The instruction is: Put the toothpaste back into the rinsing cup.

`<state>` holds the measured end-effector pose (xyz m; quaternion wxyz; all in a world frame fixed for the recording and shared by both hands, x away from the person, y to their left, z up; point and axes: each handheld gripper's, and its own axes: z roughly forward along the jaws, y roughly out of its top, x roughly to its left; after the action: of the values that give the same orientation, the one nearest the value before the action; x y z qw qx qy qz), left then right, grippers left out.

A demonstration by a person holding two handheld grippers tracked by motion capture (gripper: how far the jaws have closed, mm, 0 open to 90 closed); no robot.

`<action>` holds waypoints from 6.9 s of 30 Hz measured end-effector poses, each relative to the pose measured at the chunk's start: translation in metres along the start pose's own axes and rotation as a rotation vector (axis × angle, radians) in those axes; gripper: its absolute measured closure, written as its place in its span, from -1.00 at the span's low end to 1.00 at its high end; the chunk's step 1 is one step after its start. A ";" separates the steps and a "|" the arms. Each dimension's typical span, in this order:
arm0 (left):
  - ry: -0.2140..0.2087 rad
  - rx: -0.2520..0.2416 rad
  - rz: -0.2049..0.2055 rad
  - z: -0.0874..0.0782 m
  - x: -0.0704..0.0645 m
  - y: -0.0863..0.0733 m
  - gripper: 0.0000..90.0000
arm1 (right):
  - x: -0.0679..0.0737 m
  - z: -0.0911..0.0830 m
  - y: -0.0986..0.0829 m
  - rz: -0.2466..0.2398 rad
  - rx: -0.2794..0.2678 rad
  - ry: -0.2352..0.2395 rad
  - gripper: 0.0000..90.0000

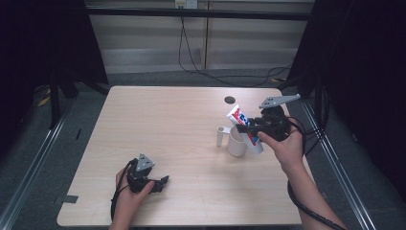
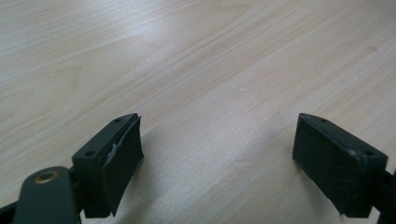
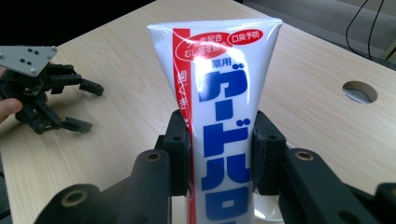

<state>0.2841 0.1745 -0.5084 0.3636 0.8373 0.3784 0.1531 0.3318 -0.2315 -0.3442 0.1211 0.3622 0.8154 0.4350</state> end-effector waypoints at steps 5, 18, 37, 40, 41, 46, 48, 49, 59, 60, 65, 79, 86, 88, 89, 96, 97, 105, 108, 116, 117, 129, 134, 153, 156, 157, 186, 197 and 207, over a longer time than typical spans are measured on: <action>-0.001 -0.001 -0.001 0.000 0.000 0.000 -0.65 | -0.004 0.003 0.002 0.014 -0.022 -0.001 0.45; 0.000 0.000 0.000 0.000 0.000 0.000 -0.65 | -0.011 0.008 0.008 0.055 -0.097 -0.028 0.45; 0.000 0.000 0.000 0.000 0.000 0.000 -0.65 | -0.023 0.016 0.004 0.085 -0.197 -0.072 0.44; -0.001 -0.001 0.000 0.000 0.000 0.000 -0.65 | -0.023 0.018 0.003 0.079 -0.211 -0.083 0.44; -0.001 -0.001 0.000 0.000 0.000 0.000 -0.65 | -0.023 0.019 0.002 0.075 -0.221 -0.083 0.45; 0.000 0.000 0.000 0.000 0.000 0.000 -0.65 | -0.023 0.022 0.002 0.068 -0.244 -0.097 0.44; -0.001 -0.001 0.000 0.000 0.000 0.000 -0.65 | -0.023 0.024 0.001 0.063 -0.243 -0.106 0.44; -0.001 -0.001 0.000 0.000 0.000 0.000 -0.65 | -0.023 0.025 0.000 0.066 -0.245 -0.105 0.44; -0.001 0.000 0.000 0.000 0.000 0.000 -0.65 | -0.029 0.031 -0.009 0.089 -0.272 -0.122 0.44; -0.001 0.000 0.000 0.000 0.000 0.000 -0.65 | -0.029 0.031 -0.010 0.093 -0.272 -0.121 0.44; -0.001 0.000 0.000 0.000 0.000 0.000 -0.65 | -0.030 0.035 -0.012 0.089 -0.273 -0.118 0.44; -0.001 0.000 0.000 0.000 0.000 0.000 -0.65 | -0.030 0.048 -0.016 0.093 -0.277 -0.126 0.42; 0.000 0.000 0.000 0.000 0.000 0.000 -0.65 | -0.029 0.052 -0.021 0.091 -0.279 -0.143 0.42; -0.001 0.000 0.000 0.000 0.000 0.000 -0.65 | -0.029 0.052 -0.022 0.090 -0.279 -0.143 0.42; -0.001 0.000 0.000 0.000 0.000 0.000 -0.65 | -0.029 0.052 -0.023 0.089 -0.281 -0.144 0.42; -0.001 0.000 0.001 0.000 0.000 0.000 -0.65 | -0.031 0.053 -0.030 0.086 -0.284 -0.152 0.40; -0.001 -0.001 0.000 0.000 0.000 0.000 -0.65 | -0.031 0.053 -0.031 0.087 -0.282 -0.151 0.40; -0.001 0.000 0.000 0.000 0.000 0.000 -0.65 | -0.032 0.055 -0.040 0.094 -0.284 -0.144 0.39; -0.001 0.000 0.000 0.000 0.000 0.000 -0.65 | -0.032 0.056 -0.044 0.094 -0.277 -0.144 0.38; -0.001 0.000 0.000 0.000 0.000 0.000 -0.65 | -0.032 0.056 -0.052 0.097 -0.268 -0.143 0.37; -0.001 0.000 0.000 0.000 0.000 0.000 -0.65 | -0.032 0.056 -0.053 0.097 -0.270 -0.141 0.36; -0.001 0.000 0.000 0.000 0.000 0.000 -0.65 | -0.032 0.058 -0.062 0.117 -0.249 -0.135 0.33; -0.001 -0.001 0.000 0.000 0.000 0.000 -0.65 | -0.034 0.057 -0.065 0.115 -0.224 -0.145 0.28; -0.001 0.000 0.000 0.000 0.000 0.000 -0.65 | -0.035 0.056 -0.071 0.115 -0.185 -0.150 0.28; 0.000 0.000 0.000 0.000 0.000 0.000 -0.65 | -0.035 0.056 -0.070 0.111 -0.182 -0.152 0.28; 0.000 0.000 0.000 0.000 0.000 0.000 -0.65 | -0.035 0.056 -0.070 0.111 -0.182 -0.152 0.28; -0.001 0.002 0.002 0.000 0.000 0.000 -0.65 | -0.033 0.051 -0.075 0.100 -0.135 -0.144 0.22; -0.001 0.001 0.002 0.000 0.000 0.000 -0.65 | -0.034 0.048 -0.074 0.081 -0.100 -0.138 0.19; -0.001 -0.001 0.001 0.000 0.000 0.000 -0.65 | -0.034 0.046 -0.073 0.073 -0.081 -0.131 0.12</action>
<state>0.2842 0.1744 -0.5085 0.3642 0.8375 0.3775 0.1530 0.3441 -0.2526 -0.4331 0.1725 0.4142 0.7739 0.4470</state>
